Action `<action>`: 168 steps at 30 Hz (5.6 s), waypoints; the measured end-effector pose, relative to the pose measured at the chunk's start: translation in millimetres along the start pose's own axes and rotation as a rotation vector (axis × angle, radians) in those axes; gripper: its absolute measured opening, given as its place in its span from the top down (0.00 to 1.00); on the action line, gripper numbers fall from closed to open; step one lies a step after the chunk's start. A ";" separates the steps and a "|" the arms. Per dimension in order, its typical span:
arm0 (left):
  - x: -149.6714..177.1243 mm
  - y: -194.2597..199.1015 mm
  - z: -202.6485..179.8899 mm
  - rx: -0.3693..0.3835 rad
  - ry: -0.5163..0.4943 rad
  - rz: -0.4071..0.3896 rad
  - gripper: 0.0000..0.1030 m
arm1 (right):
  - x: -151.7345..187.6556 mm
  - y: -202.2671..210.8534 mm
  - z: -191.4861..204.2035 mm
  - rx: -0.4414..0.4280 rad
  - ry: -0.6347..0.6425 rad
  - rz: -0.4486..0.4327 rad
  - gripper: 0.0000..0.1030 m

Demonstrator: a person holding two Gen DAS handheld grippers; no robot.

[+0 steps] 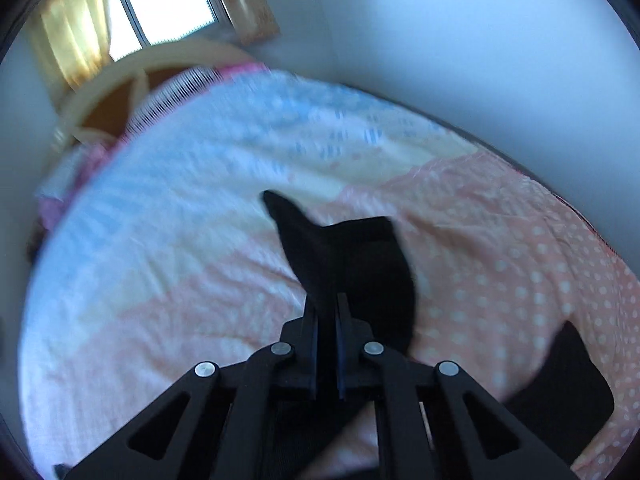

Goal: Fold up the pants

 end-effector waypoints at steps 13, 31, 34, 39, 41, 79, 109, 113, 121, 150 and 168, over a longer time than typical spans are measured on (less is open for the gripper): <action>-0.8 -0.3 -0.8 -0.009 0.004 -0.005 0.57 | 151.4 97.6 -138.2 -0.078 -0.309 -0.075 0.92; -6.7 12.6 -8.1 -0.071 -0.098 -0.029 0.48 | 117.4 110.3 -192.2 0.019 -0.303 -0.120 0.36; -5.6 14.3 -5.2 -0.092 -0.085 -0.027 0.40 | 99.5 74.2 -176.9 0.094 -0.130 -0.020 0.36; -3.7 12.9 1.6 -0.124 -0.065 -0.012 0.40 | 100.4 39.5 -174.9 0.123 -0.041 0.088 0.87; -4.6 10.1 3.3 -0.135 -0.057 -0.007 0.39 | 98.8 42.2 -169.0 0.133 -0.008 0.062 0.91; -8.5 -3.3 -6.4 -0.199 -0.048 -0.024 0.30 | 89.2 45.4 -201.1 -0.157 -0.243 -0.070 0.24; -7.1 0.9 -7.1 -0.194 -0.049 -0.041 0.30 | 81.2 56.5 -109.3 0.440 0.398 0.009 0.88; -7.2 0.1 -8.8 -0.204 -0.057 -0.055 0.29 | 89.0 15.5 -132.0 0.522 0.392 0.122 0.88; -19.1 7.9 5.9 -0.169 -0.019 -0.055 0.29 | 74.7 54.8 -174.2 0.276 0.099 -0.008 0.80; -15.7 -1.1 -11.0 -0.201 -0.041 -0.057 0.29 | 47.7 82.3 -168.1 0.099 0.055 -0.224 0.95; -43.5 59.3 111.0 -0.327 0.081 -0.184 0.28 | 74.9 96.4 -200.1 0.065 -0.412 -0.341 0.92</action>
Point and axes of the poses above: each gripper's, at about its wrist camera, not at the fingertips, and y roughly against the way its jaws point, z to its left, x to its underside, the point moved 3 cm from there along -y, roughly the way its jaws point, and after that the axes turned 12 degrees about y, right-handed, at the moved point
